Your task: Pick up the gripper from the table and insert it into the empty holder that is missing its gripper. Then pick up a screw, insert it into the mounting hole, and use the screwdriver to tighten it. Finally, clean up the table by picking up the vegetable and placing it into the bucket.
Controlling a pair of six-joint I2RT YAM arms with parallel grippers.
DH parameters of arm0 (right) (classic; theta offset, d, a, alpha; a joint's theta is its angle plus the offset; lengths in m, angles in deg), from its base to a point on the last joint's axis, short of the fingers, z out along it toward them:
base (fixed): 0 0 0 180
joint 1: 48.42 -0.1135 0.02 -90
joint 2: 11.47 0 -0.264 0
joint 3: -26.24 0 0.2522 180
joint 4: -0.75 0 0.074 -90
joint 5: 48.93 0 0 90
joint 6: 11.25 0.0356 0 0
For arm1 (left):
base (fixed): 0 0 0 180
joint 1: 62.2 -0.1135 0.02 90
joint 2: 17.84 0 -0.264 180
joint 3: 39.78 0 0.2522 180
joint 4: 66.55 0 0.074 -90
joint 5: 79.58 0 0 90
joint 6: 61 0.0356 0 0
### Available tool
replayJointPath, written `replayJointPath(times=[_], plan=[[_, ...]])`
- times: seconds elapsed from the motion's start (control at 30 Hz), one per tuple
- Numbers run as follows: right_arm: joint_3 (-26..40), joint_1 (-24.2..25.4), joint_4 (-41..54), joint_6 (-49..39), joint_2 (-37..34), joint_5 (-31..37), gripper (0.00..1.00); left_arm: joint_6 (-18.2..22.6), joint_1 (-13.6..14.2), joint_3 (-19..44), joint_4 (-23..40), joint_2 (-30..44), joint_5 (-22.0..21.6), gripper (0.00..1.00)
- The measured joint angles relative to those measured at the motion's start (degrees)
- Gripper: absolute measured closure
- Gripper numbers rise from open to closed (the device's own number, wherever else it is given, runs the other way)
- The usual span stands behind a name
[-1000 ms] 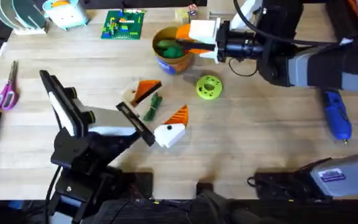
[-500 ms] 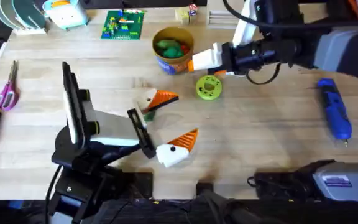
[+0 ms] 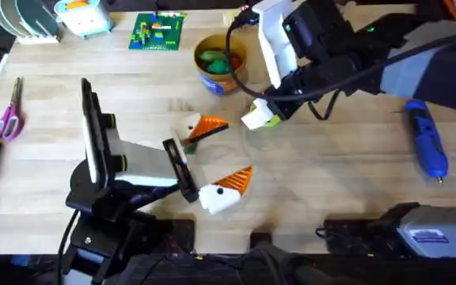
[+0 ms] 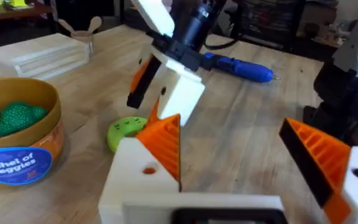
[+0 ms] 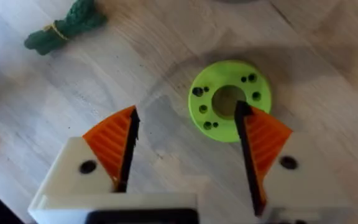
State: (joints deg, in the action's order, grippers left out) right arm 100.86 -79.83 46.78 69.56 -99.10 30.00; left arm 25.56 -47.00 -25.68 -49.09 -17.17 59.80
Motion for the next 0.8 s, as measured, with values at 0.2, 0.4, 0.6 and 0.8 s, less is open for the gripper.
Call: replayJointPath(times=[0.2,0.4,0.6,0.8], plan=[[0.0,-3.23,-1.43,-4.93,-2.07,3.54,0.41,0.0,0.0,-0.01,0.02,0.02,0.18,0.007],[0.0,-4.52,-2.4,-7.05,-5.74,5.71,0.521,0.0,0.0,0.0,0.02,0.0,0.18,0.009],[0.0,-4.57,-4.32,-7.61,-6.15,6.2,0.532,0.0,0.0,0.0,0.02,0.0,0.18,0.008],[0.0,-4.57,-5.44,-7.8,-7.73,6.43,0.61,0.0,0.0,0.0,0.02,0.0,0.18,0.008]])
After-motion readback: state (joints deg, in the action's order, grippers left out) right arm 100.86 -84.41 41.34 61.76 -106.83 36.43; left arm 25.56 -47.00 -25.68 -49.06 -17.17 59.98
